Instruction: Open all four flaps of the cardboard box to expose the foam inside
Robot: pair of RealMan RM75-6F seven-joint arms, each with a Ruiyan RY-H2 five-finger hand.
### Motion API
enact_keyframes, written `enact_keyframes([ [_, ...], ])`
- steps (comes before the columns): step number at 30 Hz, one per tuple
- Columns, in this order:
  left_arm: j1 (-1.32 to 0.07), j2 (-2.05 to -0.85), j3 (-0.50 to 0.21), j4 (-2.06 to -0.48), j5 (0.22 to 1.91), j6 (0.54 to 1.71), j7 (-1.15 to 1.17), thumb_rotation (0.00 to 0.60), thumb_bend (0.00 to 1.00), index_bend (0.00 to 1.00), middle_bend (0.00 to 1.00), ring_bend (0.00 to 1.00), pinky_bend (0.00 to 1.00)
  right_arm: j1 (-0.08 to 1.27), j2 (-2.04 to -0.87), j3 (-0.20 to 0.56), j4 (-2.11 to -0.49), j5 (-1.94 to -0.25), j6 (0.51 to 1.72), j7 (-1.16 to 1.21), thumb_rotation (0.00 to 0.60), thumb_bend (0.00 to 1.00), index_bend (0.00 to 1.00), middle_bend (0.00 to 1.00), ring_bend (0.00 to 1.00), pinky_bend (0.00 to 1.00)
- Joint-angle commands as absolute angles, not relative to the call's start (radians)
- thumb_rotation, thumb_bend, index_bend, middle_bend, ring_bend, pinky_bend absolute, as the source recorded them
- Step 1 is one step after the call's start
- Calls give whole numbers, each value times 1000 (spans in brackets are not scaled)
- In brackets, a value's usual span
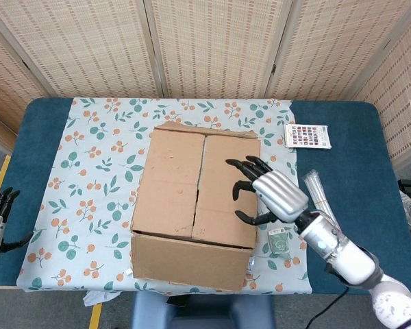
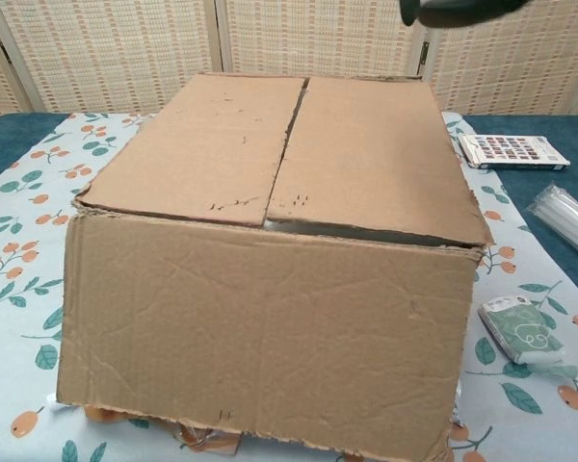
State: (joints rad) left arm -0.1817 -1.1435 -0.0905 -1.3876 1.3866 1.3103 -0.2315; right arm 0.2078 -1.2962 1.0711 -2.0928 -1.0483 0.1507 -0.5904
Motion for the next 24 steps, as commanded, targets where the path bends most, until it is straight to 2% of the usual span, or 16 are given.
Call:
enact_keyframes([
  [1,-180,-1139,-89,-1384,1391,1312,-250,600,293,0,50,43,0,434,-1292,894,-1965,-1125,287,-620,342,469,517,79,80,0],
  [9,-182,-1133,-88,-1368,1394,1301,-298,600,293,0,51,43,0,669,-1299,703,-1830,-1151,447,-677,275,493,593,107,88,0],
  [15,-185,-1130,-87,-1360,1396,1294,-324,600,293,0,51,42,0,793,-1321,605,-1741,-1122,517,-677,260,493,625,117,78,0],
  [24,-186,-1126,-87,-1344,1396,1284,-367,600,293,0,52,43,0,928,-1362,502,-1643,-1070,565,-624,224,492,666,115,66,0],
])
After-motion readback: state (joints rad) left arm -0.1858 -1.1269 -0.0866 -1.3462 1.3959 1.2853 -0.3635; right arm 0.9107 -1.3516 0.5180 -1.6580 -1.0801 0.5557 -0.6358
